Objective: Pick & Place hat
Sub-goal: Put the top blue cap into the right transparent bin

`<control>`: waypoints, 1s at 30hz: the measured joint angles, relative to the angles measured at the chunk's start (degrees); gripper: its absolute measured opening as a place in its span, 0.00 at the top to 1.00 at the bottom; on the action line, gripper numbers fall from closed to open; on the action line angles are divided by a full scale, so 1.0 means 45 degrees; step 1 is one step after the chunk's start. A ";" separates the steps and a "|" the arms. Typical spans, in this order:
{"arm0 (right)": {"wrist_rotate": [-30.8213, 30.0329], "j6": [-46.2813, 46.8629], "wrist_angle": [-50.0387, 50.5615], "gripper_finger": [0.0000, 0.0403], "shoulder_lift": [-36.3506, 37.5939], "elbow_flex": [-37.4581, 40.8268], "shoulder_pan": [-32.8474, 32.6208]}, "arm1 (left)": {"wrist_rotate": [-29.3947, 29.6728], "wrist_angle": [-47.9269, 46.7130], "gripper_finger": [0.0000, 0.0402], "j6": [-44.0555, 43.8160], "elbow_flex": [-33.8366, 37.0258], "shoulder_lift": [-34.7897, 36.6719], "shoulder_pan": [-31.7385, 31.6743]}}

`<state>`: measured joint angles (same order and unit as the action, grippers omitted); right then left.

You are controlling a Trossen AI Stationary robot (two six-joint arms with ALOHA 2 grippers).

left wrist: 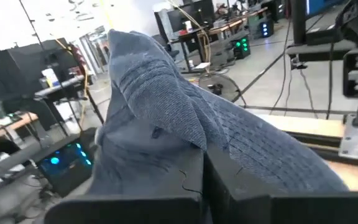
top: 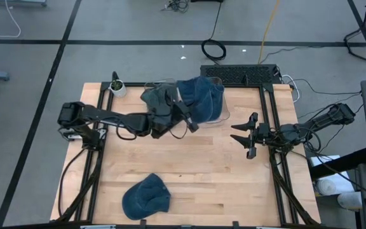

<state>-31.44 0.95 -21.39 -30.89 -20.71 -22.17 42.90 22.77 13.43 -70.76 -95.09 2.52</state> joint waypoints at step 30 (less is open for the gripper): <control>0.0002 -0.0135 -0.0393 0.59 0.0000 0.0000 0.0024 | 0.0364 -0.6342 1.00 0.0533 -0.6547 -0.4025 -0.1193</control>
<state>-31.43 0.34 -23.16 -30.89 -20.71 -22.06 44.54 -5.77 15.83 -100.23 -113.21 -2.84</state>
